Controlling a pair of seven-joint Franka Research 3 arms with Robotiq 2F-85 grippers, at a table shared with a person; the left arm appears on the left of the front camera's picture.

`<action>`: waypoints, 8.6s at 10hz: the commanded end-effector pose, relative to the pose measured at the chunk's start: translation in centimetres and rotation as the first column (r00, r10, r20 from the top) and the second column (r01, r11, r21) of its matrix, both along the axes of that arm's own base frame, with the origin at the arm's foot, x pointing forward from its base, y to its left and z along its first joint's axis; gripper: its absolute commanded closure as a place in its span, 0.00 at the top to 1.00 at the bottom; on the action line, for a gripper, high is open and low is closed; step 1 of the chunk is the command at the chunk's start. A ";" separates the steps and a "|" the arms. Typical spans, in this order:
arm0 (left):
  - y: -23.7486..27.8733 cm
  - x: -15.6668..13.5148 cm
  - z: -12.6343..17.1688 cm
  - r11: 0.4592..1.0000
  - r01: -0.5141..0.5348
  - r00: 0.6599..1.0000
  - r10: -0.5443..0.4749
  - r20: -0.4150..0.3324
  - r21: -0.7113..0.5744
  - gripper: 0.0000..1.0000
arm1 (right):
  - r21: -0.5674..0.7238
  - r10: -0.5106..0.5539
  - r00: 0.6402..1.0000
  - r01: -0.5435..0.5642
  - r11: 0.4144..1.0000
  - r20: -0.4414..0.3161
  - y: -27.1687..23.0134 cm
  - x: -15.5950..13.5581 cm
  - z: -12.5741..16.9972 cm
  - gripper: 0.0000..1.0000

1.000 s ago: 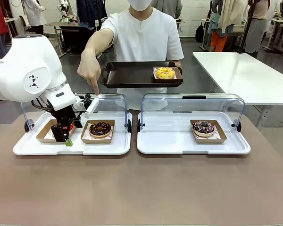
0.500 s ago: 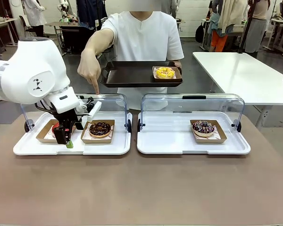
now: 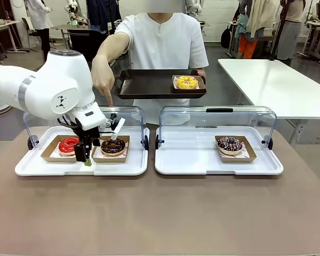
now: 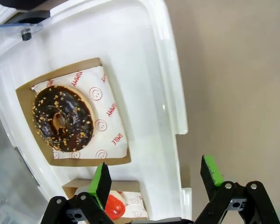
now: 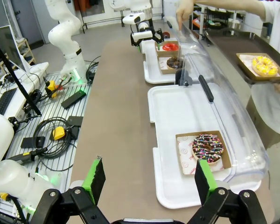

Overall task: Provide the desired donut to the person.
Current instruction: Pick up and lift the Paper togo box containing the Donut pointed at by the person, then place the picked Paper togo box onto the Handle tray extended by the person.

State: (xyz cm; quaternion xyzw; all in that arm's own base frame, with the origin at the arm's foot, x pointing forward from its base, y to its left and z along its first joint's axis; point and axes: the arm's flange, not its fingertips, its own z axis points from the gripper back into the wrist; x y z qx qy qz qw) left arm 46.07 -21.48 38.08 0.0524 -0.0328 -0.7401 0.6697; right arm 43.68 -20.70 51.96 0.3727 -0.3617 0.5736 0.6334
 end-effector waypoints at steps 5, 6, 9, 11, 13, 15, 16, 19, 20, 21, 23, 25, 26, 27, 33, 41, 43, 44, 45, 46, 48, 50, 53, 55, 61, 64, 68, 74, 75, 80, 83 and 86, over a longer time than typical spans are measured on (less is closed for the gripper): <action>0.5 3.6 -3.1 1.000 -0.010 1.000 0.010 0.010 -0.010 1.00 | 0.002 0.000 1.000 0.000 1.000 -0.001 0.0 0.0 -0.1 1.00; 0.7 3.8 -3.6 1.000 -0.013 1.000 0.013 0.012 0.007 1.00 | 0.002 0.000 1.000 0.000 1.000 -0.001 0.0 0.0 -0.1 1.00; 0.6 4.4 -4.9 1.000 -0.001 1.000 0.000 0.004 0.009 1.00 | 0.002 0.000 1.000 0.000 1.000 -0.001 0.0 0.0 -0.1 1.00; 0.5 4.7 -5.0 1.000 0.007 1.000 -0.007 0.003 0.005 1.00 | 0.002 0.000 1.000 0.000 1.000 -0.001 0.0 0.0 -0.1 1.00; 0.6 4.6 -4.9 1.000 0.009 1.000 -0.009 0.005 -0.001 0.64 | 0.002 0.000 1.000 0.000 1.000 -0.001 0.0 0.0 -0.1 1.00; 0.8 4.6 -5.1 1.000 0.016 1.000 -0.016 -0.016 0.004 0.07 | 0.002 0.000 1.000 0.000 1.000 -0.001 0.0 0.0 -0.1 1.00; 0.8 4.6 -5.1 1.000 0.017 1.000 -0.016 -0.019 0.004 0.00 | 0.002 0.000 1.000 0.000 1.000 -0.001 0.0 0.0 -0.1 1.00; 0.9 4.5 -5.1 1.000 0.018 0.999 -0.018 -0.033 0.000 0.09 | 0.002 0.000 1.000 0.000 1.000 -0.001 0.0 0.0 -0.1 1.00; 1.0 4.6 -5.1 1.000 0.016 0.999 -0.016 -0.037 0.001 0.00 | 0.002 0.000 1.000 0.000 1.000 -0.001 0.0 0.0 -0.1 1.00; 1.2 4.6 -5.2 1.000 0.012 0.999 -0.012 -0.047 -0.011 0.00 | 0.002 0.000 1.000 0.000 1.000 -0.001 0.0 0.0 -0.1 1.00; 1.2 4.5 -5.1 1.000 0.015 0.998 -0.016 -0.055 -0.018 0.00 | 0.002 0.000 1.000 0.000 1.000 -0.001 0.0 0.0 -0.1 1.00; 1.3 4.5 -5.0 1.000 0.020 0.998 -0.021 -0.060 -0.015 0.00 | 0.002 0.000 1.000 0.000 1.000 -0.001 0.0 0.0 -0.1 1.00; 1.3 4.3 -4.7 1.000 0.028 0.998 -0.029 -0.052 -0.011 0.00 | 0.002 0.000 1.000 0.000 1.000 -0.001 0.0 0.0 -0.1 1.00; 1.0 3.9 -3.9 1.000 -0.002 0.999 0.002 -0.047 0.012 0.00 | 0.002 0.000 1.000 0.000 1.000 -0.001 0.0 0.0 -0.1 1.00; 2.3 -4.7 9.4 0.996 0.057 0.994 -0.062 -0.089 -0.064 0.00 | 0.002 0.000 1.000 0.000 1.000 -0.001 0.0 0.0 -0.1 1.00; 1.9 -8.7 18.8 0.994 0.108 0.993 -0.109 -0.039 -0.027 0.00 | 0.002 0.000 1.000 0.000 1.000 -0.001 0.0 0.0 -0.1 1.00; 2.0 -9.5 18.6 0.995 0.090 0.995 -0.092 -0.040 -0.050 0.00 | 0.002 0.000 1.000 0.000 1.000 -0.001 0.0 0.0 -0.1 1.00; 2.0 -9.5 18.6 0.995 0.090 0.995 -0.092 -0.040 -0.050 0.00 | 0.002 0.000 1.000 0.000 1.000 -0.001 0.0 0.0 -0.1 1.00; 2.0 -9.5 18.6 0.995 0.090 0.995 -0.092 -0.040 -0.050 0.00 | 0.002 0.000 1.000 0.000 1.000 -0.001 0.0 0.0 -0.1 1.00; 2.0 -9.5 18.6 0.995 0.090 0.995 -0.092 -0.040 -0.050 0.00 | 0.002 0.000 1.000 0.000 1.000 -0.001 0.0 0.0 -0.1 1.00; 2.0 -9.5 18.6 0.995 0.090 0.995 -0.092 -0.040 -0.050 0.00 | 0.002 0.000 1.000 0.000 1.000 -0.001 0.0 0.0 -0.1 1.00; 2.0 -9.5 18.6 0.995 0.090 0.995 -0.092 -0.040 -0.050 0.00 | 0.002 0.000 1.000 0.000 1.000 -0.001 0.0 0.0 -0.1 1.00; 2.0 -9.5 18.6 0.995 0.090 0.995 -0.092 -0.040 -0.050 0.00 | 0.002 0.000 1.000 0.000 1.000 -0.001 0.0 0.0 -0.1 1.00; 2.0 -9.5 18.6 0.995 0.090 0.995 -0.092 -0.040 -0.050 0.00 | 0.002 0.000 1.000 0.000 1.000 -0.001 0.0 0.0 -0.1 1.00; 1.4 -9.9 21.0 0.997 0.076 0.997 -0.076 0.026 -0.016 0.01 | 0.002 0.000 1.000 0.000 1.000 -0.001 0.0 0.0 -0.1 1.00; -0.2 -9.3 26.1 0.996 0.094 0.988 -0.094 0.122 0.006 0.01 | 0.002 0.000 1.000 0.000 1.000 -0.001 0.0 0.0 -0.1 1.00; -4.5 -4.2 28.5 0.997 0.078 0.990 -0.078 0.119 0.006 0.01 | 0.002 0.000 1.000 0.000 1.000 -0.001 0.0 0.0 -0.1 1.00; -9.0 4.1 24.9 0.996 0.037 0.992 -0.046 0.121 0.078 0.01 | 0.002 0.000 1.000 0.000 1.000 -0.001 0.0 0.0 -0.1 1.00; -9.1 5.5 24.2 0.995 0.040 0.992 -0.050 0.114 0.088 0.01 | 0.002 0.000 1.000 0.000 1.000 -0.001 0.0 0.0 -0.1 1.00; -7.7 9.0 21.9 0.999 0.033 0.993 -0.037 0.111 0.032 0.01 | 0.002 0.000 1.000 0.000 1.000 -0.001 0.0 0.0 -0.1 1.00; -7.8 8.6 21.4 0.998 0.032 0.995 -0.037 0.091 0.048 0.01 | 0.002 0.000 1.000 0.000 1.000 -0.001 0.0 0.0 -0.1 1.00; -7.8 8.6 21.4 0.998 0.032 0.995 -0.037 0.091 0.048 0.01 | 0.002 0.000 1.000 0.000 1.000 -0.001 0.0 0.0 -0.1 1.00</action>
